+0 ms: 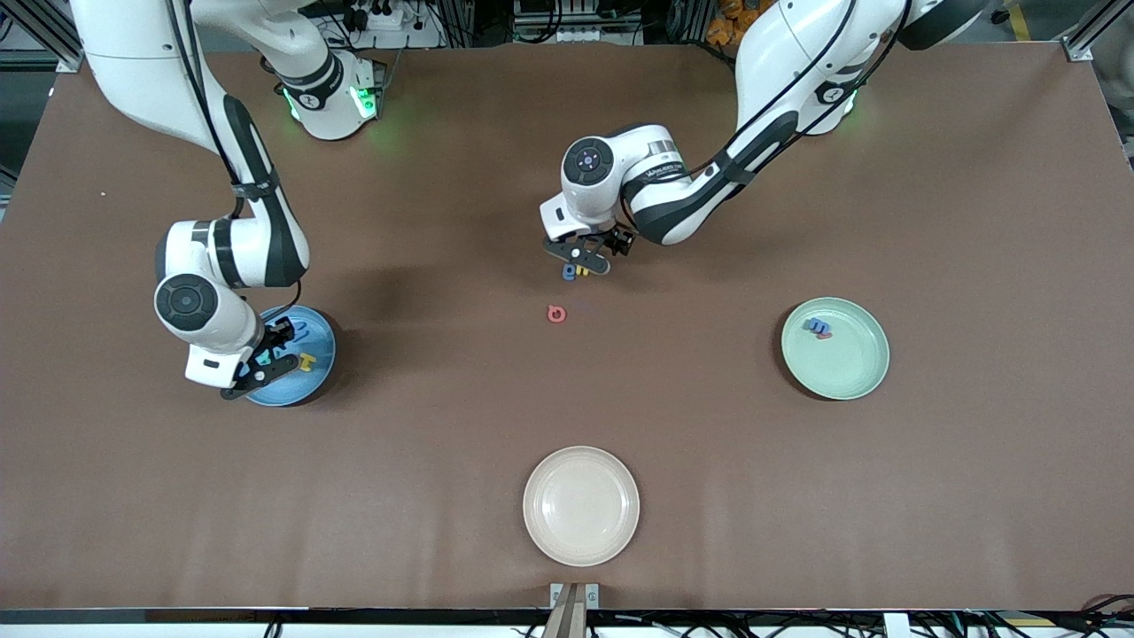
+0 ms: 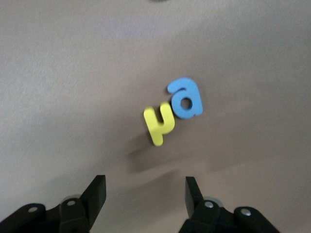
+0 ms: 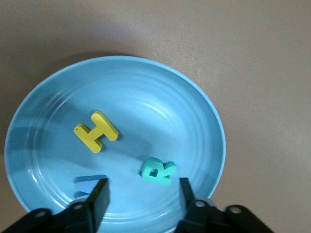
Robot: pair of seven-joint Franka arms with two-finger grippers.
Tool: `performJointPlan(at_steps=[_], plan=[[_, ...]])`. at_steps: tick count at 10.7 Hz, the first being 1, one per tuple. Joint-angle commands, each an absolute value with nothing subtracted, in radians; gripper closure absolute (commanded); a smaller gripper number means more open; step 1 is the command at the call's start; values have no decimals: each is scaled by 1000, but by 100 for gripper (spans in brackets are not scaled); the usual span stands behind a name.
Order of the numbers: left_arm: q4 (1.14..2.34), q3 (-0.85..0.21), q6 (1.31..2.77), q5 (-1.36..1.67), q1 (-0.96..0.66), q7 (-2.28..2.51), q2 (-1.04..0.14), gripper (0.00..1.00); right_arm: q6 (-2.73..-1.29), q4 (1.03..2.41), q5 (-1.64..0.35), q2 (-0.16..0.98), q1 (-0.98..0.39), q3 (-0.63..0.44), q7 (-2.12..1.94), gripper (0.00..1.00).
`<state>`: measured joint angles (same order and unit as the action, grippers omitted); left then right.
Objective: Sort uppercase to blue plate, lowercase to green plate
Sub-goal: 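Place the R on the blue plate while the left gripper reaches the h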
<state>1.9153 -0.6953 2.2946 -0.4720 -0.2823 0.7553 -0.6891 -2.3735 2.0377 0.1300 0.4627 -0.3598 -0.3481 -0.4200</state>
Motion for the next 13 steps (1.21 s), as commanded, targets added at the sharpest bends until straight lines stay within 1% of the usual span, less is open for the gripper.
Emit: performJointPlan(at_steps=[1, 3, 4, 5, 6, 7, 8, 9, 11, 13], plan=[[1907, -677, 2342, -503, -308, 775, -704, 28, -2370, 2039, 107, 446, -364, -344, -428, 31], [1905, -654, 2361, -505, -319, 775, -706, 30, -2349, 2034, -27, 440, -386, -316, -425, 32], [1905, -653, 2362, -505, -321, 773, -706, 32, -2345, 2036, -73, 436, -399, -290, -408, 35], [1905, -647, 2362, -505, -321, 769, -706, 33, -2345, 2034, -90, 431, -403, -243, -337, 36], [1904, -646, 2362, -505, -321, 765, -706, 36, -2345, 2033, -91, 420, -403, -201, -254, 36], [1901, -646, 2365, -505, -321, 764, -706, 39, -2347, 2029, -91, 416, -403, -157, -185, 39], [1899, -646, 2368, -505, -321, 762, -707, 40, -2347, 2029, -92, 408, -403, -120, -126, 39], [1899, -646, 2384, -505, -322, 762, -712, 43, -2352, 2028, -92, 403, -410, -80, -45, 39], [1899, -638, 2395, -505, -324, 762, -713, 46, -2405, 2028, -91, 408, -420, 1, 105, 39], [1899, -637, 2398, -505, -328, 761, -715, 48, -2465, 2028, -91, 420, -425, 25, 126, 39]])
